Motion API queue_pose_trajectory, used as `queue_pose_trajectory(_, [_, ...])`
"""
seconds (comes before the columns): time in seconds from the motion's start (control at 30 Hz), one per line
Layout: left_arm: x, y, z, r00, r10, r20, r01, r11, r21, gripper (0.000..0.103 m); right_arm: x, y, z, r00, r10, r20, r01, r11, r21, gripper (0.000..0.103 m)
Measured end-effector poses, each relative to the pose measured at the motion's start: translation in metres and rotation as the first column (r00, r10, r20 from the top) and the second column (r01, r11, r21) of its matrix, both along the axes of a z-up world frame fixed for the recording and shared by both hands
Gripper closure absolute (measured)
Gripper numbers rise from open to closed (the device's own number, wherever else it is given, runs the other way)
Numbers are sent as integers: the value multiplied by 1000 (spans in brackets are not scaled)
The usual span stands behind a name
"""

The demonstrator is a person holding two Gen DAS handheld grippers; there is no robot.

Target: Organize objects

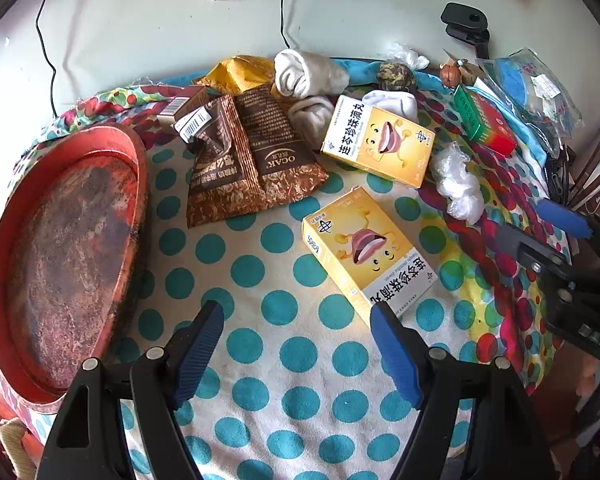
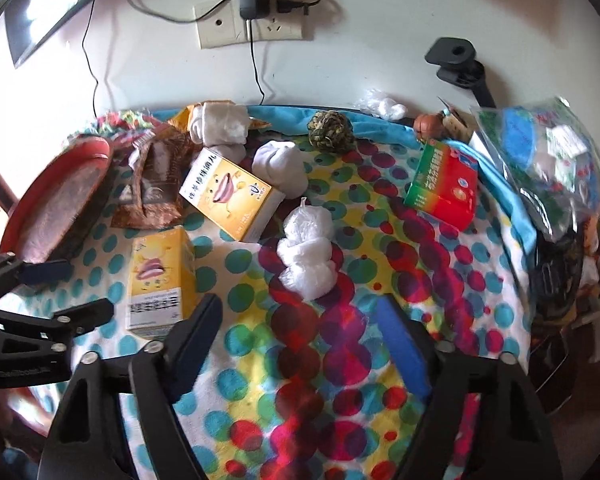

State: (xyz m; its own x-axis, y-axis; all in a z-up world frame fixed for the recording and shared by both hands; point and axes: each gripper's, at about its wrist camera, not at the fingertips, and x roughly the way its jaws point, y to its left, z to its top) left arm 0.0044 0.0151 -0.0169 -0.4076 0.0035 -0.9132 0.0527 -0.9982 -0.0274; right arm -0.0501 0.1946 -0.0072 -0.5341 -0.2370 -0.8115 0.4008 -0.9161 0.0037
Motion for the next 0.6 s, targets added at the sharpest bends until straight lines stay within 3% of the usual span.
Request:
queue_pose_trajectory(0.17, [-3, 3, -6, 1000, -1, 3, 0, 1000, 18, 25, -18, -7, -17, 1000, 24, -13, -24, 1000, 1, 45])
queue_pose_trajectory(0.27, [-7, 7, -10, 1000, 1, 13, -1, 1000, 10, 25, -28, -10, -28, 1000, 28, -11, -28, 1000, -1, 49])
queue_pose_trajectory(0.4, [-10, 9, -11, 1000, 20, 6, -20, 999, 42, 25, -35, -9, -39, 1000, 22, 3, -22, 999, -26, 77])
queue_pose_trajectory(0.6, [-18, 15, -13, 998, 49, 27, -51, 994, 92, 25, -33, -4, -40, 999, 30, -28, -32, 997, -73, 79])
